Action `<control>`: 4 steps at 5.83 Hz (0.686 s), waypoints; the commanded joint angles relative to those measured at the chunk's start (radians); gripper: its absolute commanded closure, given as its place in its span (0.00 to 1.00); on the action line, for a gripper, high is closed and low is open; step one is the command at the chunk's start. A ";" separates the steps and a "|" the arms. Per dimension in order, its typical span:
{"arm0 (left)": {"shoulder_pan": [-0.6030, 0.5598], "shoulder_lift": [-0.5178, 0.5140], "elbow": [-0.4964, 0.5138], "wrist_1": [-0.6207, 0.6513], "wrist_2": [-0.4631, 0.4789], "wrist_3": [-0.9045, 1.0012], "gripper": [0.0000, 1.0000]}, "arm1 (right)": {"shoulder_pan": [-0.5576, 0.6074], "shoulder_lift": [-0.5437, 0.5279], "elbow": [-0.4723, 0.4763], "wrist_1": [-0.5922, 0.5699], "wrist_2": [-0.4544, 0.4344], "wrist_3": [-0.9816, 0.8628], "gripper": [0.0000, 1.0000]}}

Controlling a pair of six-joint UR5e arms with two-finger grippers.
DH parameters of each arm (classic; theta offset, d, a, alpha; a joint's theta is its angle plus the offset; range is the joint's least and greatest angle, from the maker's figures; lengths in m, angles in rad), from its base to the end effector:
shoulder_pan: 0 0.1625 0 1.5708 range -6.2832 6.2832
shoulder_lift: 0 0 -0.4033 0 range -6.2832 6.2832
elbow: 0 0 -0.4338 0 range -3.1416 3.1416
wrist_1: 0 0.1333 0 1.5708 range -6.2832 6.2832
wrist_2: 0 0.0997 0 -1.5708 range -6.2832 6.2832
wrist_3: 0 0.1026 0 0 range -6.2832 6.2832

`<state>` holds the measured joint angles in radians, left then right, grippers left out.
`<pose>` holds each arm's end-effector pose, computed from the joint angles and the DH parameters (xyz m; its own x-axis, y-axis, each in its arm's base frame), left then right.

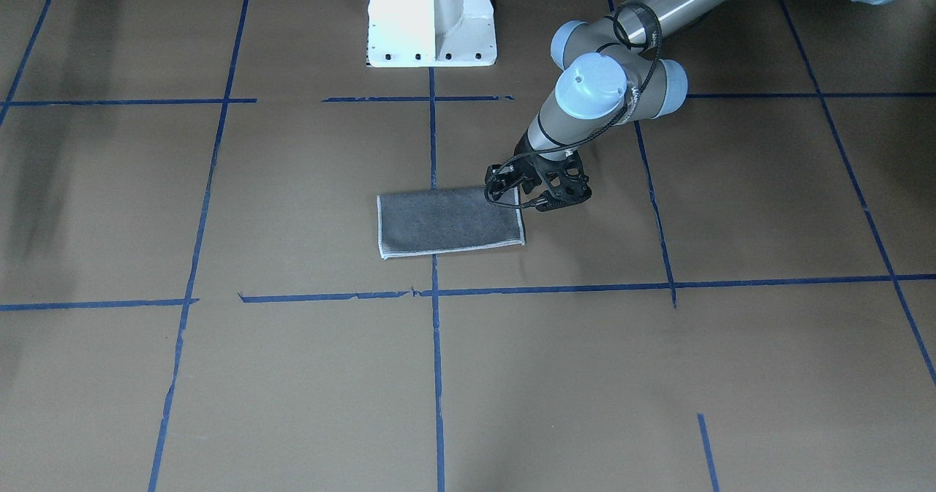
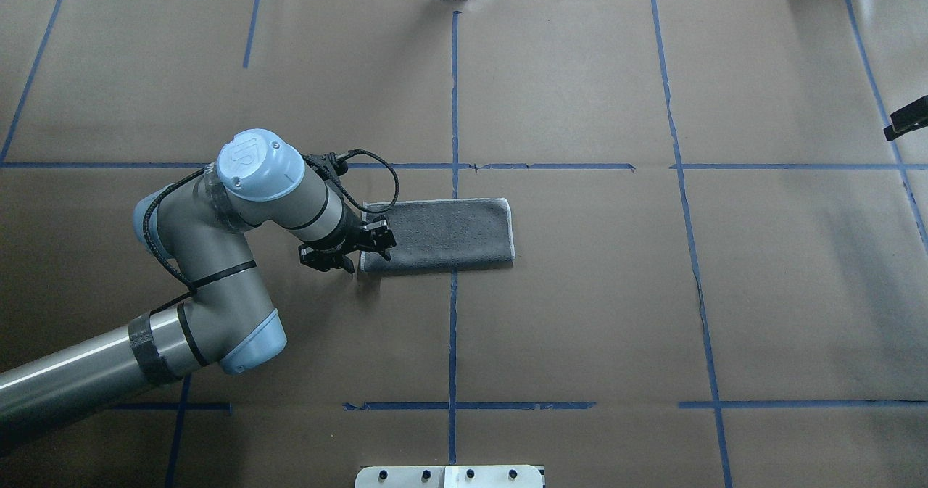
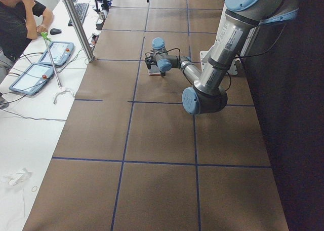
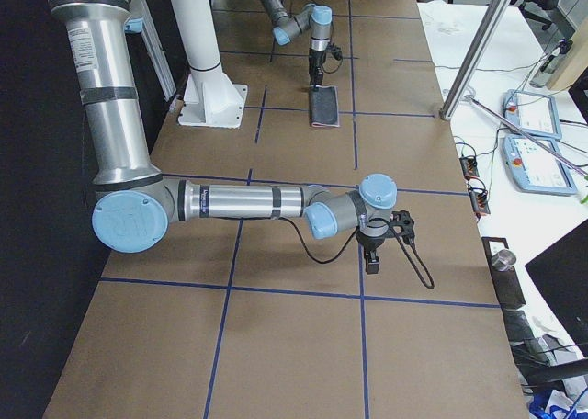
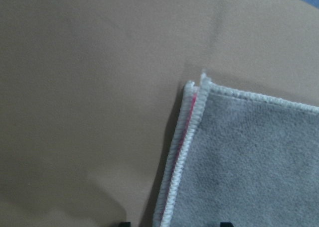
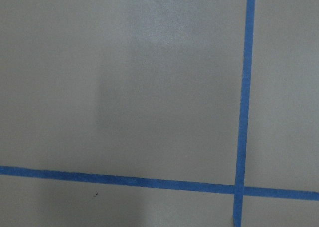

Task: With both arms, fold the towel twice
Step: 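Grasp the folded towel's end with the left gripper while the right arm withdraws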

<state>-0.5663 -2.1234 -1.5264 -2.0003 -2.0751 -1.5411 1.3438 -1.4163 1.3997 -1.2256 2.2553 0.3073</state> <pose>0.5644 -0.4581 0.2674 0.5032 -0.2891 -0.8143 0.1261 0.9568 -0.2618 -0.0719 -0.6154 0.6113 0.7402 -0.0767 0.6680 -0.0114 0.9919 0.1266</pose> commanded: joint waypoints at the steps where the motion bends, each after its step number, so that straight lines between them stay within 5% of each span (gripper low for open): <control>1: 0.000 -0.001 0.000 0.000 0.001 -0.001 0.41 | 0.000 0.000 0.001 0.000 0.000 0.001 0.00; 4: 0.003 -0.004 0.000 0.002 0.001 -0.002 0.65 | 0.002 0.000 0.001 0.000 0.001 0.003 0.00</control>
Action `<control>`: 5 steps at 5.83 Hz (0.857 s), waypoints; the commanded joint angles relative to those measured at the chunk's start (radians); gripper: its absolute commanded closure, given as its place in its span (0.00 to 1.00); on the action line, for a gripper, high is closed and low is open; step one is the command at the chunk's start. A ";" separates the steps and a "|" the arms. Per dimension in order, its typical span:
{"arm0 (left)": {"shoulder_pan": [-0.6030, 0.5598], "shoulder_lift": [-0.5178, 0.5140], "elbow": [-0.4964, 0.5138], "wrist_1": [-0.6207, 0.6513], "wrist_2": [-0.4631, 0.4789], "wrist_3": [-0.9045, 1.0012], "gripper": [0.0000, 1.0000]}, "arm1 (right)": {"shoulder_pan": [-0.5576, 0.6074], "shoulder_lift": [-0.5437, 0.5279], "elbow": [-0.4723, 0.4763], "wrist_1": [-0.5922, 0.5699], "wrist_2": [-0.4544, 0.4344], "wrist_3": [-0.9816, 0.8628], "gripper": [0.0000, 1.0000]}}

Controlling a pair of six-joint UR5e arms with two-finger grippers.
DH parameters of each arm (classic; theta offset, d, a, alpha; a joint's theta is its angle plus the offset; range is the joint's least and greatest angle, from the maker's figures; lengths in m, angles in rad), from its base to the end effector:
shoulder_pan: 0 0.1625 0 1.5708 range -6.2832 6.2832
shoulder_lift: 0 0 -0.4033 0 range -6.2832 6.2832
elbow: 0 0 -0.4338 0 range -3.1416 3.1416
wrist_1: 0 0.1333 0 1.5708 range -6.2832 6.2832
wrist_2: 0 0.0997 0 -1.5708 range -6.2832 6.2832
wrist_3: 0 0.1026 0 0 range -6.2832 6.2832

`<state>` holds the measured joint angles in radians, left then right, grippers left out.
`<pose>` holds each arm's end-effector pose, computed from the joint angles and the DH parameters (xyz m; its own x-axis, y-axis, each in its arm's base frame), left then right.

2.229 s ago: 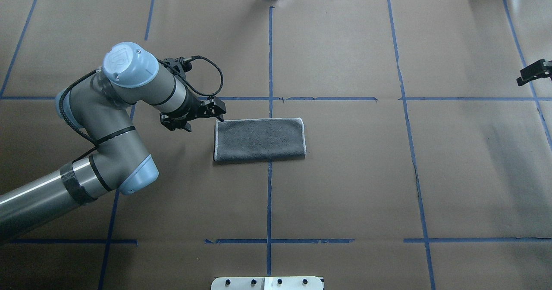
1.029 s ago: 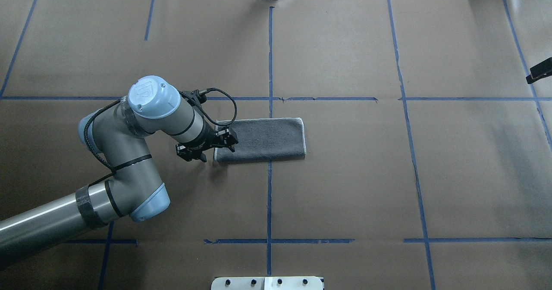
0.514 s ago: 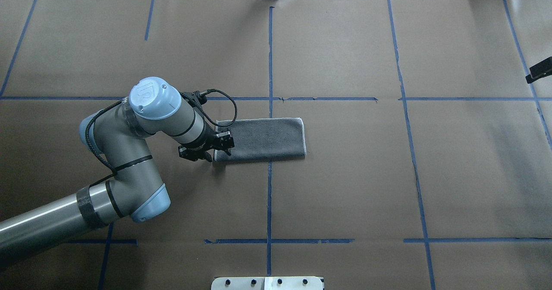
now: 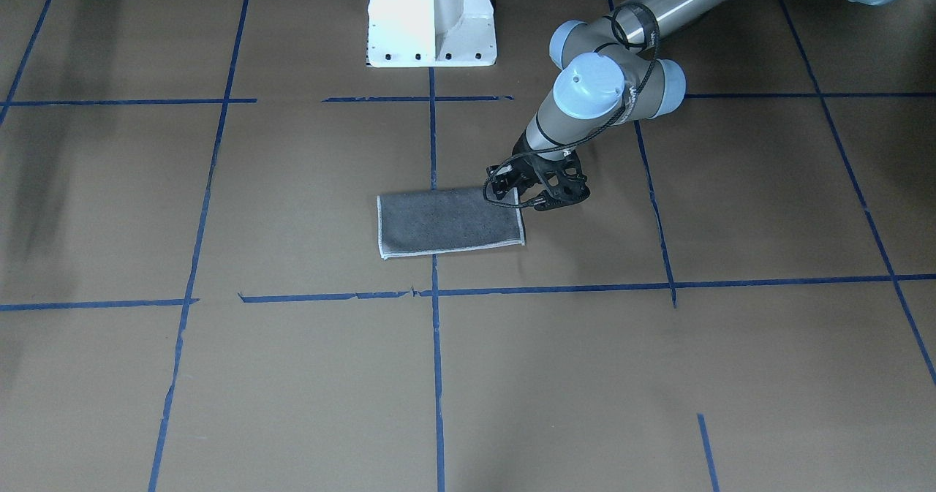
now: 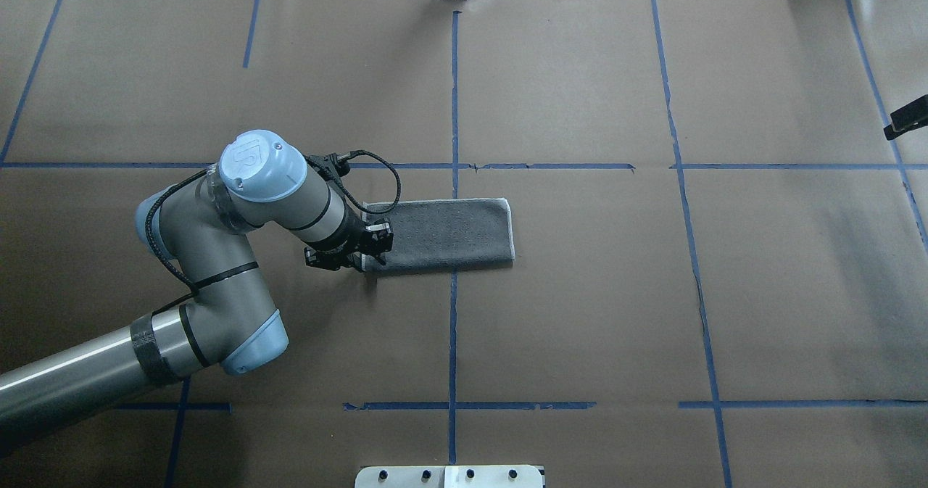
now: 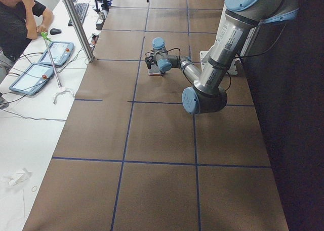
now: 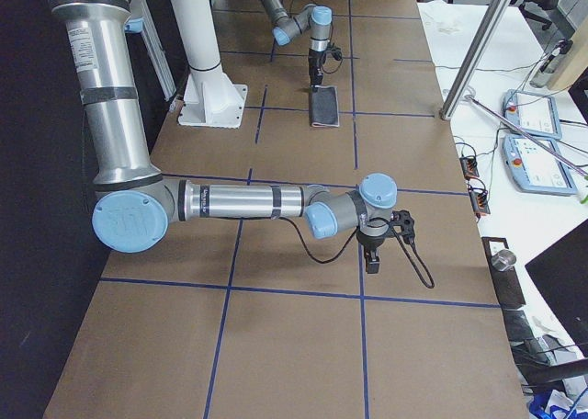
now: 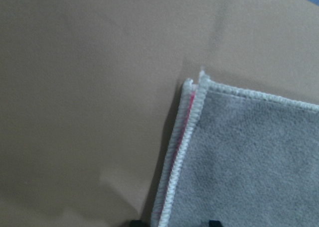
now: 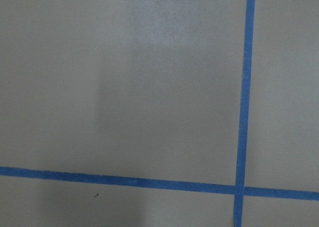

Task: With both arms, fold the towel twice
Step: 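Grasp the folded towel's end with the left gripper while the right arm withdraws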

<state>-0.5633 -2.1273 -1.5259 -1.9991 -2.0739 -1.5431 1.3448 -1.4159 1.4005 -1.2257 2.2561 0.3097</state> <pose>0.5663 -0.4568 0.2651 0.5024 -0.2886 -0.8151 0.1248 0.9570 -0.2619 -0.0714 -0.6157 0.6105 0.7395 -0.0744 0.6690 -0.0140 0.9920 0.1258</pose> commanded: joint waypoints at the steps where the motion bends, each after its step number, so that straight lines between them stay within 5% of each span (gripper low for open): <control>1: 0.000 -0.005 -0.003 0.002 0.000 0.001 0.79 | 0.000 0.000 0.000 0.000 0.000 0.000 0.00; 3: 0.003 -0.009 -0.005 0.011 0.002 0.006 0.99 | 0.002 0.000 0.000 0.000 0.009 0.000 0.00; 5: 0.002 -0.040 -0.013 0.014 0.014 0.020 1.00 | 0.007 -0.002 0.000 -0.002 0.016 0.000 0.00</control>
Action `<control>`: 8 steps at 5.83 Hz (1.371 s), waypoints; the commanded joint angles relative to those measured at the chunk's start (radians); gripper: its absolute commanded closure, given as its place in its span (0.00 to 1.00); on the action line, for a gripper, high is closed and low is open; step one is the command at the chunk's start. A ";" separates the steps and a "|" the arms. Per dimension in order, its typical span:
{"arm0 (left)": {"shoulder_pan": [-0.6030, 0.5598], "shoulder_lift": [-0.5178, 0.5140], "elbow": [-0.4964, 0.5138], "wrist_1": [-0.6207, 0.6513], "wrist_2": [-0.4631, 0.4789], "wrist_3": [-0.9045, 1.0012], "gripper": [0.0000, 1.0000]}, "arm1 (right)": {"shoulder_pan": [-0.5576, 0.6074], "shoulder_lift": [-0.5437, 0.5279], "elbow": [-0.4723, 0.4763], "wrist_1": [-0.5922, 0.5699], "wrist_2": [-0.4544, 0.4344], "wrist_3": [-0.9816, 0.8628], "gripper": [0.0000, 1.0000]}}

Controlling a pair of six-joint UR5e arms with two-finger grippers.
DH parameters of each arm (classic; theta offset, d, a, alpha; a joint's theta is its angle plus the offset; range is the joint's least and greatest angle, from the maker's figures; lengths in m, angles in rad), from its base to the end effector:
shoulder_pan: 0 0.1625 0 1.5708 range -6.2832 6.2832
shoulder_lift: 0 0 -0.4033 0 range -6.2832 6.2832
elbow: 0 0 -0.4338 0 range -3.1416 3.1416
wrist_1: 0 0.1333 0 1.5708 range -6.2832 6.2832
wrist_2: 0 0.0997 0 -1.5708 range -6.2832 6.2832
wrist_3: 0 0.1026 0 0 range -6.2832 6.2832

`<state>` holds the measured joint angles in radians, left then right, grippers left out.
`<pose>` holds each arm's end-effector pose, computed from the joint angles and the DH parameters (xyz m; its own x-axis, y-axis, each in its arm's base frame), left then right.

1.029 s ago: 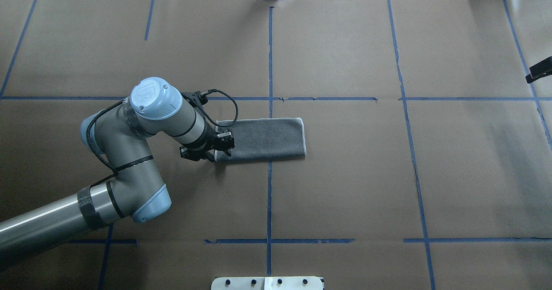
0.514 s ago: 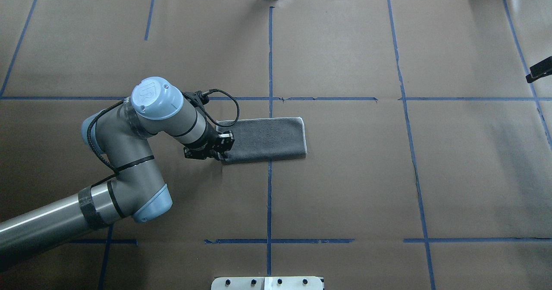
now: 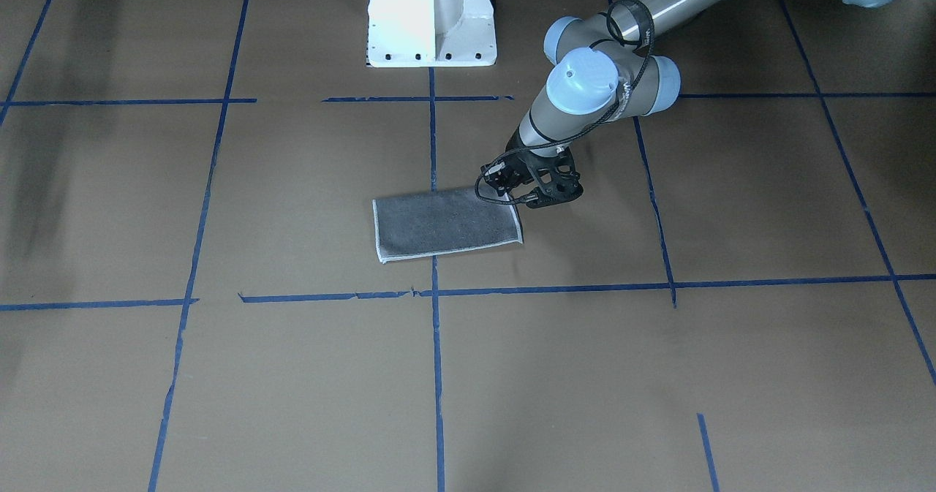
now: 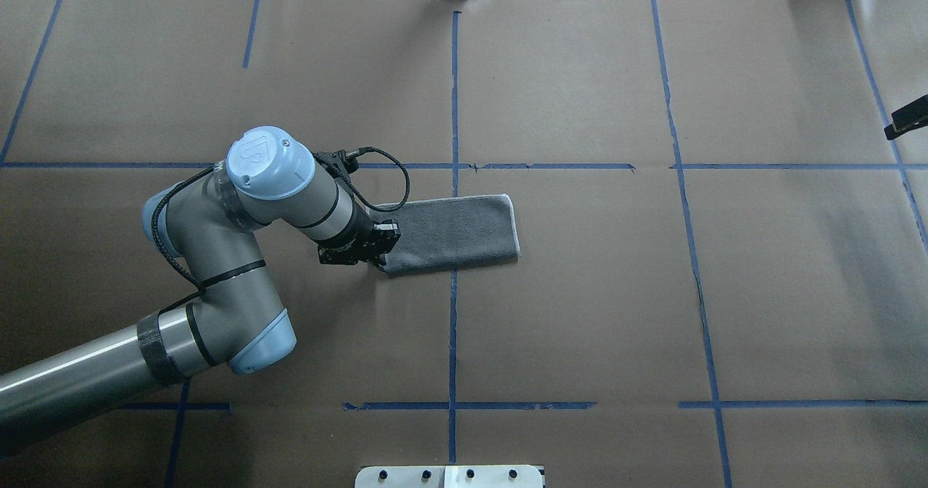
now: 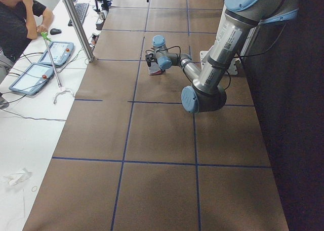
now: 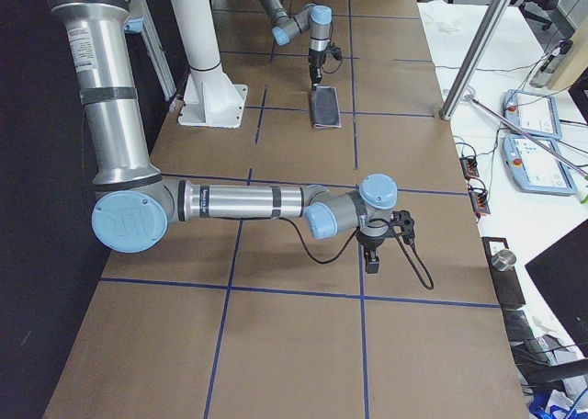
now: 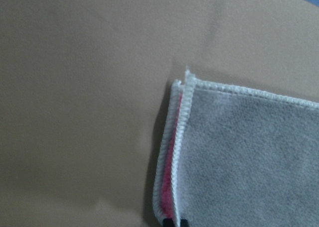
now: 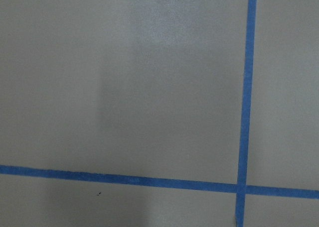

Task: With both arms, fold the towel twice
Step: 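Fold the grasped end over toward the other end with the left gripper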

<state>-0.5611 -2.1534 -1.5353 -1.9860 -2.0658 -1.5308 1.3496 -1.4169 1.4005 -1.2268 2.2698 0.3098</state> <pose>0.5675 -0.4566 0.2434 0.4891 -0.2658 -0.8307 0.1188 0.9638 -0.2385 -0.0693 -0.6150 0.6104 0.7314 -0.0707 0.6783 -0.0160 0.9926 0.1207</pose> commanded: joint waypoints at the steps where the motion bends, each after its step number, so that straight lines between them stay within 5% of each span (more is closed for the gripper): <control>1: 0.000 -0.037 -0.008 0.027 0.034 0.112 1.00 | 0.003 -0.002 0.000 -0.002 0.002 0.000 0.00; 4: 0.051 -0.207 0.020 0.237 0.224 0.398 1.00 | 0.009 -0.007 -0.005 -0.002 0.005 0.000 0.00; 8: 0.141 -0.435 0.294 0.234 0.439 0.642 1.00 | 0.046 -0.017 -0.018 -0.003 0.042 -0.005 0.00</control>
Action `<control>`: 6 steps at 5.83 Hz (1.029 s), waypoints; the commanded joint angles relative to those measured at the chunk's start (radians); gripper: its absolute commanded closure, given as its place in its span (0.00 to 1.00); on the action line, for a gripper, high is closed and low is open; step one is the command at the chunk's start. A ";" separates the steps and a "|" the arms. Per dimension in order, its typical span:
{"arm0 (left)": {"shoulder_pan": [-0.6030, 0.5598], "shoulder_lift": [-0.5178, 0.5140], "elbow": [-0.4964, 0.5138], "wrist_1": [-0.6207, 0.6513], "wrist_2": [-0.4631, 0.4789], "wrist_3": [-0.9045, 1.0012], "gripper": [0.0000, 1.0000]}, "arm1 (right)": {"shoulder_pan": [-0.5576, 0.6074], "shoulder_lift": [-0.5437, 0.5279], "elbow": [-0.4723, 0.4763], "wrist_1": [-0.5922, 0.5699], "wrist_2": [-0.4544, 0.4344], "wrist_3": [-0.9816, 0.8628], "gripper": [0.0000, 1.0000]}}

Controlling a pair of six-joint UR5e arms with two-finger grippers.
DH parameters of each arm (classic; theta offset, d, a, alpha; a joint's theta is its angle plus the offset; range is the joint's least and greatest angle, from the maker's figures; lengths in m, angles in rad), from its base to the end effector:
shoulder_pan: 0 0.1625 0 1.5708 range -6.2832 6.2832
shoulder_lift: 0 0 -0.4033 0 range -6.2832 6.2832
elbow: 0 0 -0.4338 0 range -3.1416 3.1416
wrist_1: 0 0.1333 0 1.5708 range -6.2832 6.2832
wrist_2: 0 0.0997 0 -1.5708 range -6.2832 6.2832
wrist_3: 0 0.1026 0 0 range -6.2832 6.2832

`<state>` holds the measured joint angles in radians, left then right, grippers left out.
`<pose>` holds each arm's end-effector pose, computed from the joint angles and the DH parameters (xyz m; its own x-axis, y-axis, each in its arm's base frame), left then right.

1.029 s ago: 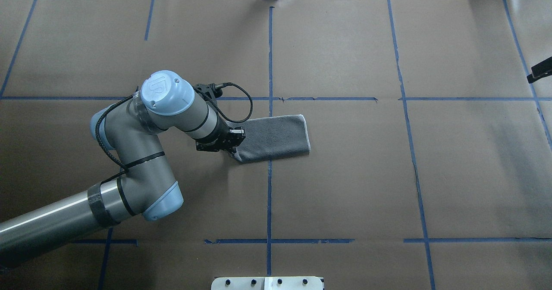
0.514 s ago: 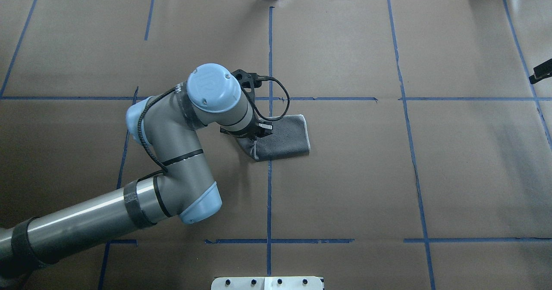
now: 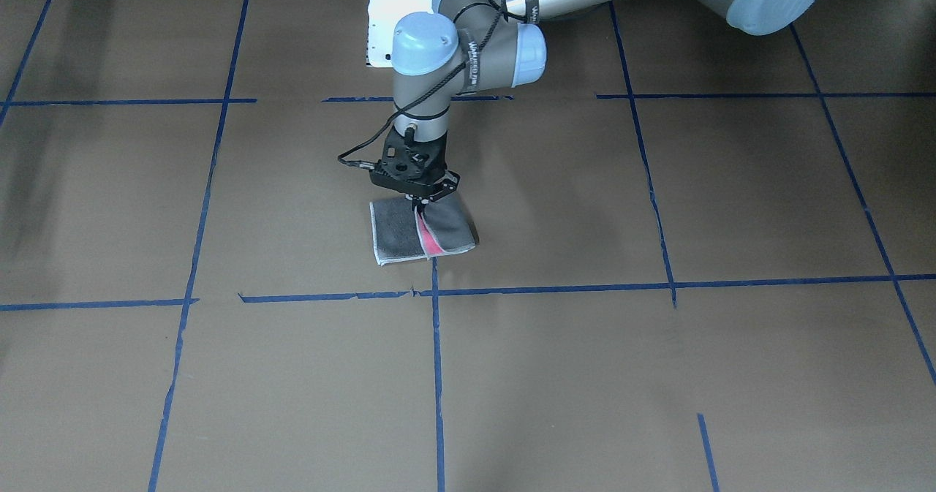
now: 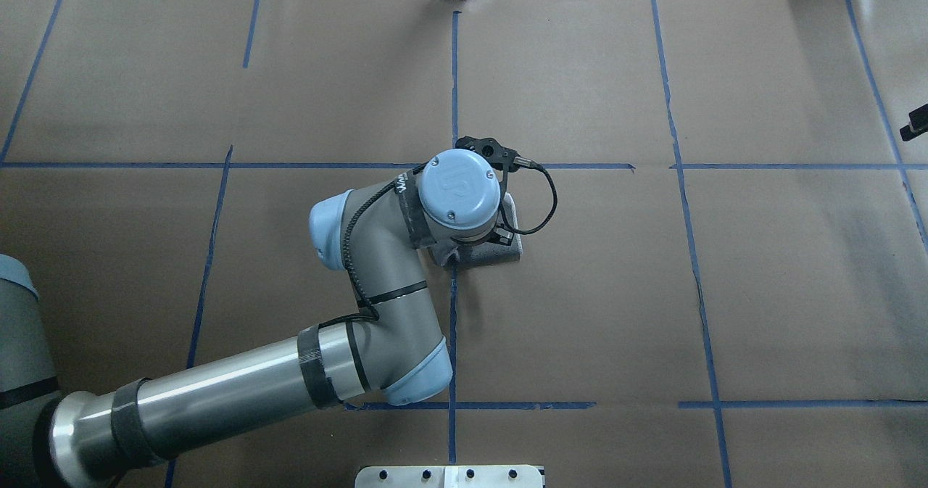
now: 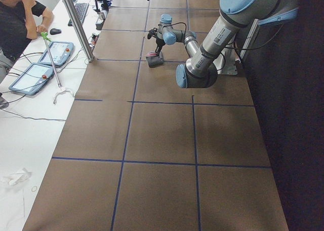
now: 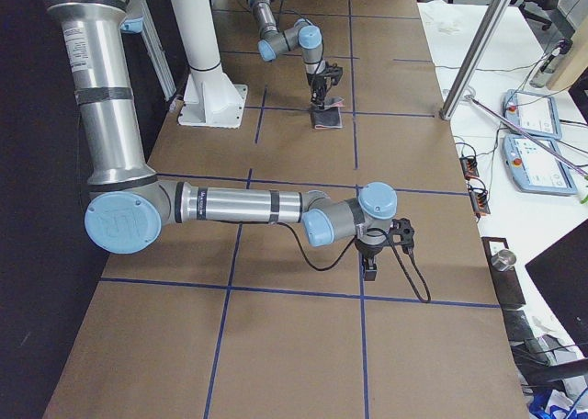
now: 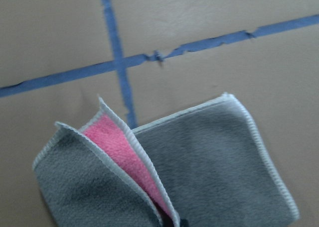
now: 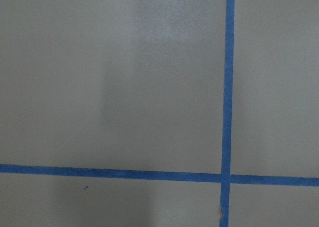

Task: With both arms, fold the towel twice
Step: 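Fold the grasped end over toward the other end with the left gripper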

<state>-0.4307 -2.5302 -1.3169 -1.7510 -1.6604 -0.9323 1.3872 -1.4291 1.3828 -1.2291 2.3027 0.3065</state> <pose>0.6776 -0.4479 0.1002 0.6720 0.3445 -0.6555 -0.0593 0.9074 0.4161 -0.0473 -0.6095 0.6258 0.7162 -0.0280 0.6974 -0.0434 0.9955 0.0846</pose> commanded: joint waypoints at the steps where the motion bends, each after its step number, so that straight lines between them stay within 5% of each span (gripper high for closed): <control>1: 0.010 -0.082 0.094 -0.001 0.045 0.129 1.00 | 0.013 -0.007 -0.001 -0.001 0.009 -0.001 0.00; 3: 0.018 -0.162 0.186 -0.010 0.062 0.148 1.00 | 0.027 -0.013 -0.001 -0.003 0.026 -0.001 0.00; 6: 0.032 -0.156 0.183 -0.016 0.062 0.185 0.97 | 0.029 -0.011 -0.001 -0.003 0.024 -0.001 0.00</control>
<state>-0.4001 -2.6887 -1.1328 -1.7655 -1.5993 -0.7510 1.4152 -1.4405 1.3821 -1.2318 2.3273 0.3052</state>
